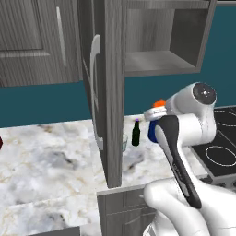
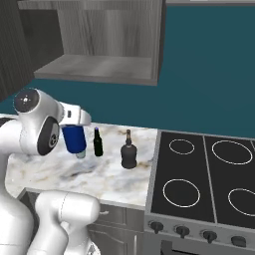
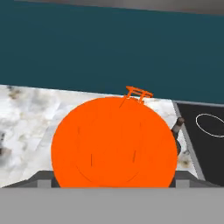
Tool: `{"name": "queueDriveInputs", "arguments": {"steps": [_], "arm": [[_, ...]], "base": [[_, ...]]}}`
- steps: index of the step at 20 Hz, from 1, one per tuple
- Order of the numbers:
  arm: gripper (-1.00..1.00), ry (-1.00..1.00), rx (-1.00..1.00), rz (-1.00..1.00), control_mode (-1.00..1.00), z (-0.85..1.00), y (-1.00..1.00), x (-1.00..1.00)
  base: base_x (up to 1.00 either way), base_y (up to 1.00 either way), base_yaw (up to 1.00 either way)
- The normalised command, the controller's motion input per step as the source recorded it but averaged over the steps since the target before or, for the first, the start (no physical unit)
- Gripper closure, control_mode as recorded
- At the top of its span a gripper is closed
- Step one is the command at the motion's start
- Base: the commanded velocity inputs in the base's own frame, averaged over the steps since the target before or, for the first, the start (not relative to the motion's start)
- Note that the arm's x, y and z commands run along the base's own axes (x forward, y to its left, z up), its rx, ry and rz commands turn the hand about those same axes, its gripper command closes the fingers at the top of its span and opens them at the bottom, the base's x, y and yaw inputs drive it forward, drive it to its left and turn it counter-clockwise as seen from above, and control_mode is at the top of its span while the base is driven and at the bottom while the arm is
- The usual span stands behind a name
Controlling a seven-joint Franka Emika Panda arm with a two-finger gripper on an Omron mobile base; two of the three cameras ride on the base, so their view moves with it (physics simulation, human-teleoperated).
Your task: Sort all alcoholic drinks to one cabinet, and non-alcoholic drinks to the other.
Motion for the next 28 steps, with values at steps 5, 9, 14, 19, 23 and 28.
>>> {"name": "queueDriveInputs", "arguments": {"steps": [5,9,14,19,23,28], "arm": [[1.0,-0.11,0.0,0.2,-1.0,1.0,0.0,-0.25],[1.0,-0.18,-0.05,0.08,-1.0,0.98,0.19,-0.09],[1.0,-0.19,-0.12,0.0,-1.0,0.85,0.45,0.0],[1.0,-0.15,-0.04,0.0,-1.0,0.7,0.34,0.09],[1.0,-0.06,0.0,0.0,-1.0,0.38,0.09,0.48],[1.0,0.0,0.0,0.0,-1.0,0.09,0.0,0.7]], "base": [[0.0,0.0,0.0],[0.0,0.0,0.0],[0.0,0.0,0.0],[0.0,0.0,0.0],[0.0,0.0,0.0],[0.0,0.0,0.0]]}}
